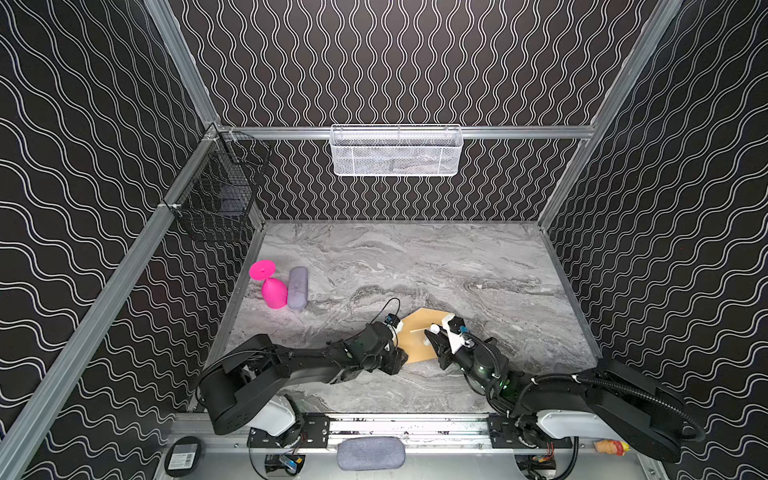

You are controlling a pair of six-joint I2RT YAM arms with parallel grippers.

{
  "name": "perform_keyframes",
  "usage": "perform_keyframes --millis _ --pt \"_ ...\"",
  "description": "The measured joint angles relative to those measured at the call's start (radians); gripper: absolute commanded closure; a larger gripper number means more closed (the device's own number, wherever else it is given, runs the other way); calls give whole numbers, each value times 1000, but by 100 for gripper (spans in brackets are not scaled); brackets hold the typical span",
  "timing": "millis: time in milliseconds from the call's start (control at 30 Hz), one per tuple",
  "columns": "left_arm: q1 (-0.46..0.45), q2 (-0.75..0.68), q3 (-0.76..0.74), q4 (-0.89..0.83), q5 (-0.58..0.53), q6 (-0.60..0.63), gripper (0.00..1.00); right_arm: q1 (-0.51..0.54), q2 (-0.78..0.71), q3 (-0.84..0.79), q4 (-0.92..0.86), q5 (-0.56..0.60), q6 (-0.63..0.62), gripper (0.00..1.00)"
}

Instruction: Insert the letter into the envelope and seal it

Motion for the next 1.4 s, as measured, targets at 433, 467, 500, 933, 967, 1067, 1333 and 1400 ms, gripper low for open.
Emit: perform_keyframes --millis 433,467,500,933,967,1067,1333,1400 --pt "-64 -292 -149 28 -1 65 53 0 208 26 191 -73 -61 100" --pt "-68 -292 -158 42 -2 77 53 0 246 30 232 -87 -61 100" --pt "-71 -291 -167 58 -2 86 53 0 289 34 278 -101 -62 100" --pt "-134 -145 -280 488 -90 222 63 -7 410 116 415 -193 -76 100" --pt "-138 -117 -283 520 -100 221 64 -8 414 122 409 -194 -75 100" --pt "-143 -36 -284 592 -117 216 65 -14 428 137 402 -214 -63 100" --pt "-144 74 -266 624 -138 149 67 -21 465 175 391 -242 -60 100" --pt "-144 70 -264 615 -149 135 68 -21 488 187 389 -249 -56 100"
